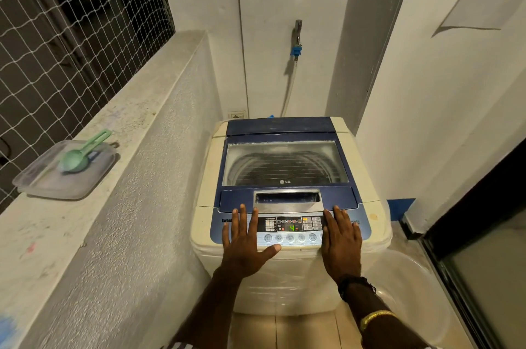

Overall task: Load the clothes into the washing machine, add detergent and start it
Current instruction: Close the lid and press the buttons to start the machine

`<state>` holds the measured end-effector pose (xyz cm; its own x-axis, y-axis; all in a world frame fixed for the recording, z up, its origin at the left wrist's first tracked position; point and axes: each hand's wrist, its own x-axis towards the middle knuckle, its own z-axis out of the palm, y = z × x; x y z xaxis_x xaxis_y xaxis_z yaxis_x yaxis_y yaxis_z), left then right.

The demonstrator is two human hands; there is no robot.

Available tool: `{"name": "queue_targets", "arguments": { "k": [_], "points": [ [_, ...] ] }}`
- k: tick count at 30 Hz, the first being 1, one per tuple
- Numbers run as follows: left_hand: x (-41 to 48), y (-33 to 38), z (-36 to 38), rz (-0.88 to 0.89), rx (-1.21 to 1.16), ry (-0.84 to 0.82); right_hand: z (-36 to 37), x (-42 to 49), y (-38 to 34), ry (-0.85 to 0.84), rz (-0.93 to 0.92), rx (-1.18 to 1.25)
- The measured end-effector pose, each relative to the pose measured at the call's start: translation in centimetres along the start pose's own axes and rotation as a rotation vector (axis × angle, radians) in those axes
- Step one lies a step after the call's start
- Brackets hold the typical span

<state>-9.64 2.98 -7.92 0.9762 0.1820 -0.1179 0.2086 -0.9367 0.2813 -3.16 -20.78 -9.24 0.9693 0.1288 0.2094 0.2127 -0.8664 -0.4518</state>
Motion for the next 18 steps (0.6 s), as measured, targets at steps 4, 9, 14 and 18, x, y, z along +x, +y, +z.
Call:
{"name": "queue_targets", "arguments": {
  "k": [4, 9, 14, 18],
  "points": [
    [-0.06, 0.10, -0.21, -0.004, 0.001, -0.011, 0.22, 0.08, 0.17, 0.001, -0.004, -0.007],
    [0.04, 0.01, -0.06, -0.011, 0.016, -0.022, 0.46, 0.14, 0.46, -0.002, 0.001, -0.014],
    [0.08, -0.03, 0.07, -0.009, 0.006, -0.018, 0.54, 0.11, 0.51, -0.016, 0.004, -0.017],
    [0.13, -0.09, 0.13, -0.008, 0.007, -0.020, 0.44, 0.08, 0.36, -0.012, 0.004, -0.009]
  ]
}}
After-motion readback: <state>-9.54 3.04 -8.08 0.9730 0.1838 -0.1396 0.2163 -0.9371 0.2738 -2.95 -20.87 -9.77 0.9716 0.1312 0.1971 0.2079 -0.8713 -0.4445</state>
